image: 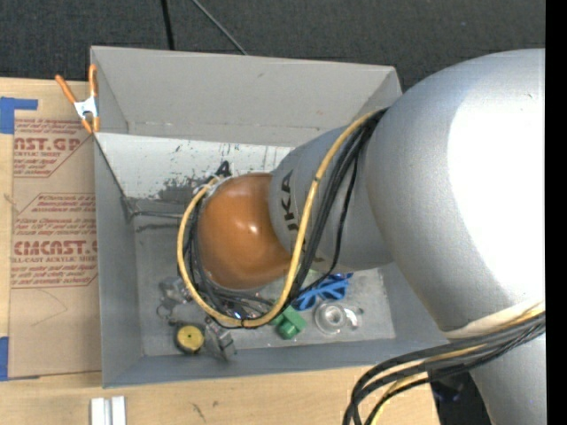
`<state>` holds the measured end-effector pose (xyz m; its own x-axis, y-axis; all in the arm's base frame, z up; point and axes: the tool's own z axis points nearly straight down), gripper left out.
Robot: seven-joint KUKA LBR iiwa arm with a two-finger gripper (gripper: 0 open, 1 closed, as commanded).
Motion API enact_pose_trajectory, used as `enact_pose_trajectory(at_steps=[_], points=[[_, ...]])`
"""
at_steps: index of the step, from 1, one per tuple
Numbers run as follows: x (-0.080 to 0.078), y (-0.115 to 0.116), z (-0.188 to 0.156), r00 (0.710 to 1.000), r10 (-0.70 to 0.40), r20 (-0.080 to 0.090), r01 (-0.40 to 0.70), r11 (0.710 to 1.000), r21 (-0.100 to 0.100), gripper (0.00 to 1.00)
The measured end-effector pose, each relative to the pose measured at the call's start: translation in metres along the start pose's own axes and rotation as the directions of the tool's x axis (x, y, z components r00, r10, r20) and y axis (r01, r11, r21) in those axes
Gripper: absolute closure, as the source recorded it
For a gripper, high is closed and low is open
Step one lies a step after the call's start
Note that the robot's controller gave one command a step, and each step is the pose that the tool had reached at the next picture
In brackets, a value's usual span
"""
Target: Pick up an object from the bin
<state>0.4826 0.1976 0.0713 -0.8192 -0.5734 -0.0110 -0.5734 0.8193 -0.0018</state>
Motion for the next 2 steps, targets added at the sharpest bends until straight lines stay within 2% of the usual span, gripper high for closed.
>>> enact_pose_trajectory(at_steps=[1, 2], points=[[-0.0071, 0.0109, 0.0004, 0.983, -0.185, -0.003, 0.185, 0.983, -0.002, 0.0], [-0.0072, 0.0115, -0.0003, 0.983, -0.185, -0.004, 0.185, 0.983, -0.003, 1.0]])
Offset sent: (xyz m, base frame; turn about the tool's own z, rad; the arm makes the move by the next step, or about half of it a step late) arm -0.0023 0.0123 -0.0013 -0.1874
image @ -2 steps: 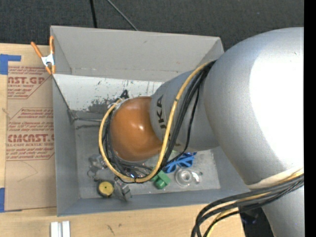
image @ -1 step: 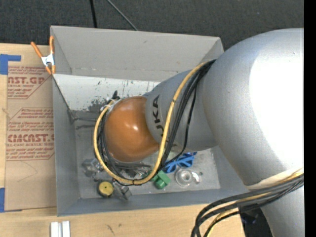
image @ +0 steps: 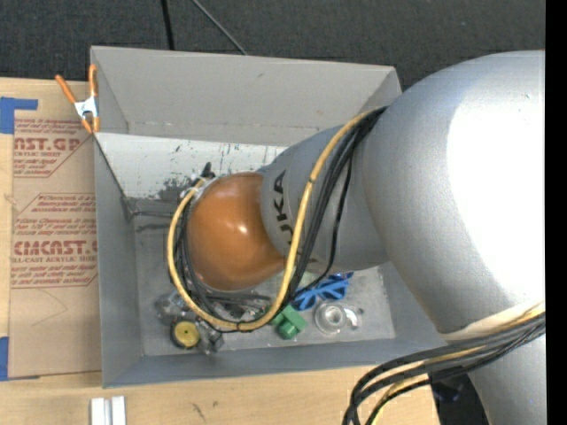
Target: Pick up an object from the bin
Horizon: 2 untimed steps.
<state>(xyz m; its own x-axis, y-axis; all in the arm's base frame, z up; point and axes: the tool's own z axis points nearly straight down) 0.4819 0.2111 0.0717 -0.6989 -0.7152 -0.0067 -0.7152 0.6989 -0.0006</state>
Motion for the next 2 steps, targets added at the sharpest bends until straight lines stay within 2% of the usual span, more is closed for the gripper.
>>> enact_pose_trajectory(at_steps=[1, 2], points=[[-0.03, 0.007, -0.116, 1.0, -0.023, 0.004, 0.023, 1.0, 0.002, 1.0], [-0.039, 0.0, -0.175, 1.0, -0.015, 0.002, 0.015, 1.0, 0.002, 1.0]])
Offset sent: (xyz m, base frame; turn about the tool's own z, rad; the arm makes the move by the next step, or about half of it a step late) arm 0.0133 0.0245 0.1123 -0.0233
